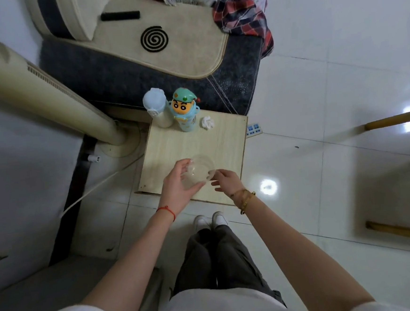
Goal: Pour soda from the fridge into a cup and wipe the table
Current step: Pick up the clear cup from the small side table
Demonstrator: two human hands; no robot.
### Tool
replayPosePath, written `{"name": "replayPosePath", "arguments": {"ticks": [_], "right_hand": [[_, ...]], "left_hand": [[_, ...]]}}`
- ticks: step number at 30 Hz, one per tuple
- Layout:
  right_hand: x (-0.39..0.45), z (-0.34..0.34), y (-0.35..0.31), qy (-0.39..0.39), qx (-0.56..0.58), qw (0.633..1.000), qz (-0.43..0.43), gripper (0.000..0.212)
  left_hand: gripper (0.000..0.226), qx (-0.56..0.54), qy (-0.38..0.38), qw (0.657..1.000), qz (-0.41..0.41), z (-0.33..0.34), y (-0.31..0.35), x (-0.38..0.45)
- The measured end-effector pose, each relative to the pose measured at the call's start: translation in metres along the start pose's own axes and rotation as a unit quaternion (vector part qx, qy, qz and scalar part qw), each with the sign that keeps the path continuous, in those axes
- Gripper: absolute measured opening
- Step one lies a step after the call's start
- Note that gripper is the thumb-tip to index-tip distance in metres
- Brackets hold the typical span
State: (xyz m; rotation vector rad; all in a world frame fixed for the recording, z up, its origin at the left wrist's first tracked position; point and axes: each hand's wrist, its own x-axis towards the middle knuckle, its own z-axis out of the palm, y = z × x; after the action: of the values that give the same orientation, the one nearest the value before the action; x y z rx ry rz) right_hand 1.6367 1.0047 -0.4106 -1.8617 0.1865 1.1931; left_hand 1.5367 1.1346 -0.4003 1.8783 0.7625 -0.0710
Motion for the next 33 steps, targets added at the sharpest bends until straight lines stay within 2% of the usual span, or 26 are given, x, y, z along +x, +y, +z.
{"name": "replayPosePath", "arguments": {"ticks": [13, 20, 25, 33], "right_hand": [[-0.139, -0.034, 0.011, 0.030, 0.134, 0.991, 0.002, 0.026], [-0.189, -0.058, 0.036, 0.060, 0.147, 0.987, -0.028, 0.028], [-0.224, -0.078, 0.053, 0.116, 0.201, 0.972, -0.045, 0.027], [-0.275, -0.116, 0.093, 0.218, 0.275, 0.935, -0.051, 0.030]], "left_hand": [[0.061, 0.012, -0.049, 0.995, 0.082, -0.008, 0.081, -0.095], [0.067, 0.029, -0.122, 0.986, 0.112, 0.002, 0.109, -0.120], [0.065, 0.047, -0.191, 0.968, 0.158, 0.020, 0.139, -0.128], [0.067, 0.095, -0.306, 0.918, 0.234, 0.072, 0.194, -0.149]]}}
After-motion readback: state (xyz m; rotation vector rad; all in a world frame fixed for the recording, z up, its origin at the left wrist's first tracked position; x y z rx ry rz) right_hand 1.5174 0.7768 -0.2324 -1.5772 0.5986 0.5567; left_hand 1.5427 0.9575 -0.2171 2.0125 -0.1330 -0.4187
